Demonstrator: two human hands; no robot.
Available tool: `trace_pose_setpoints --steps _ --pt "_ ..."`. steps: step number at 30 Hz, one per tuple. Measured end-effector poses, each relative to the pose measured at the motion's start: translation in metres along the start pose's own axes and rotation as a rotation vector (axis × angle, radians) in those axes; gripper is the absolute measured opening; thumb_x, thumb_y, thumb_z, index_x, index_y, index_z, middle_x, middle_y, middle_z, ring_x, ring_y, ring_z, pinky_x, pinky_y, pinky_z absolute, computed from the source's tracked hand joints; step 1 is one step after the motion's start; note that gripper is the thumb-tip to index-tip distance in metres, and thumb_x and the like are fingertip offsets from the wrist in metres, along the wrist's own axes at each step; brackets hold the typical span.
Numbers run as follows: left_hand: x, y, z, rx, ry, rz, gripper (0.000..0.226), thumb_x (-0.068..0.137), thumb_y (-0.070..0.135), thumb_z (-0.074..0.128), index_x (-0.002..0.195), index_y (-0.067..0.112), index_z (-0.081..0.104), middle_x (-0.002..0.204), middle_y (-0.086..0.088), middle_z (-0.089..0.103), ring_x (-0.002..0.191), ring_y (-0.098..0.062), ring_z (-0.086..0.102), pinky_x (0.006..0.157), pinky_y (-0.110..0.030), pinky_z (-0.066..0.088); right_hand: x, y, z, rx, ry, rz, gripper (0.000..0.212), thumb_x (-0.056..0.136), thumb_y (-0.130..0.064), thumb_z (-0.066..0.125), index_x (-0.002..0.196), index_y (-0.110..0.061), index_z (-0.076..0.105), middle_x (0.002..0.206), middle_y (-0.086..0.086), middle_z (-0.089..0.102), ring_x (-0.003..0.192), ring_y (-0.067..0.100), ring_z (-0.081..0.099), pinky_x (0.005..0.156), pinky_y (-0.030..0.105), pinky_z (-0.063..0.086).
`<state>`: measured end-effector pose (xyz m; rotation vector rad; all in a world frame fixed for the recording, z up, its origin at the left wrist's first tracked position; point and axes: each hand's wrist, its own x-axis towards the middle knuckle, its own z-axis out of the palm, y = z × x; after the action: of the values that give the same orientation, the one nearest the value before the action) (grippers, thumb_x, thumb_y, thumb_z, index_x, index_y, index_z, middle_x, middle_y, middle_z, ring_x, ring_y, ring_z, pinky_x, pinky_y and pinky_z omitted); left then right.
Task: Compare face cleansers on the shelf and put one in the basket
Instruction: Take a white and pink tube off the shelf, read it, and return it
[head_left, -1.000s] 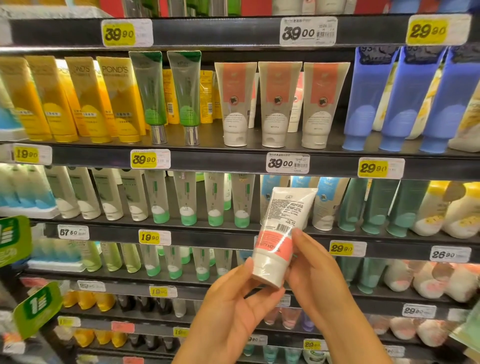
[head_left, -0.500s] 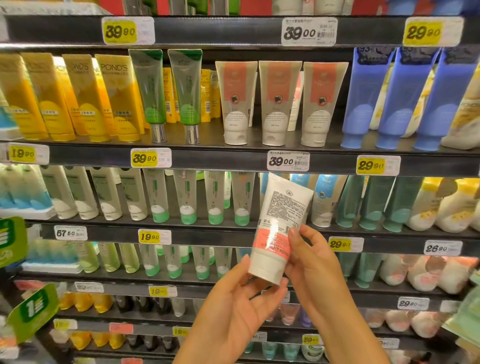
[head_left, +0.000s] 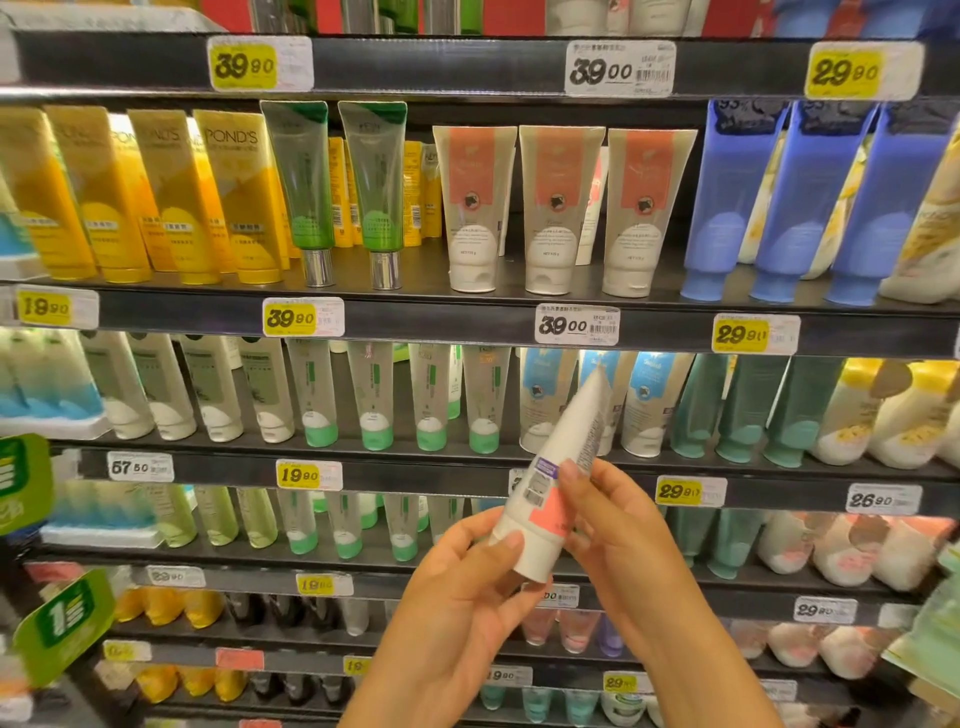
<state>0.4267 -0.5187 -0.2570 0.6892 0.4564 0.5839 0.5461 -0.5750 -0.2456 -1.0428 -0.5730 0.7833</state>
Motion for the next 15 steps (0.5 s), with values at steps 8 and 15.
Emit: trace_pose_setpoints --steps 8,15 --pt "-0.0023 0.0022 0.0043 -0.092 -0.012 -0.041 0.039 0.07 0.009 0.064 0.106 -0.006 0.062 0.107 -0.027 0.067 0.081 -0.036 0.068 0.073 -0.043 0.057 0.0014 -0.0015 -0.0017 0.061 -0.055 -0.002 0.038 0.067 -0.035 0.065 0.092 -0.006 0.066 0.077 0.005 0.071 0.072 0.013 0.067 0.064 0.024 0.055" --pt "-0.0023 0.004 0.0069 -0.219 -0.028 -0.159 0.05 0.071 0.018 0.063 0.114 -0.006 0.057 0.109 -0.033 0.064 0.082 -0.039 0.069 0.068 -0.045 0.059 0.0037 -0.0011 -0.0028 0.22 -0.044 -0.003 0.038 0.078 -0.028 0.053 0.106 -0.004 0.063 0.094 0.01 0.074 0.085 0.017 0.07 0.075 0.03 0.058"
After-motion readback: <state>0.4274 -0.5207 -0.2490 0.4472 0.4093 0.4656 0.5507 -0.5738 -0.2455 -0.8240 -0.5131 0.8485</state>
